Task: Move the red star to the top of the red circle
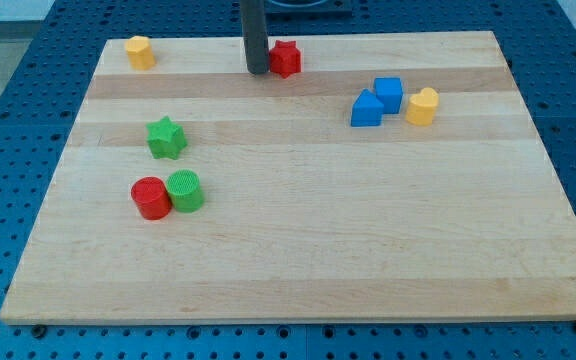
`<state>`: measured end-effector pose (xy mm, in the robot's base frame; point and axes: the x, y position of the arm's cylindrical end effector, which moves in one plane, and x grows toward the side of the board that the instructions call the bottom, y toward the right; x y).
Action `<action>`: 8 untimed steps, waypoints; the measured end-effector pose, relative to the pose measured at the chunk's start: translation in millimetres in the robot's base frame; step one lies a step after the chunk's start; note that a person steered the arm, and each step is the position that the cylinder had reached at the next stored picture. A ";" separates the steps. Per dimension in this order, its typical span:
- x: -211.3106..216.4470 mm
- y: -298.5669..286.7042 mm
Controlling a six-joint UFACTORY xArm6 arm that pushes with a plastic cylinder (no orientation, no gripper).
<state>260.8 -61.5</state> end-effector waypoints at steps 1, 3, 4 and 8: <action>0.0 0.0; -11.1 33.9; -12.2 34.2; 97.5 27.9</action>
<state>358.2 -33.5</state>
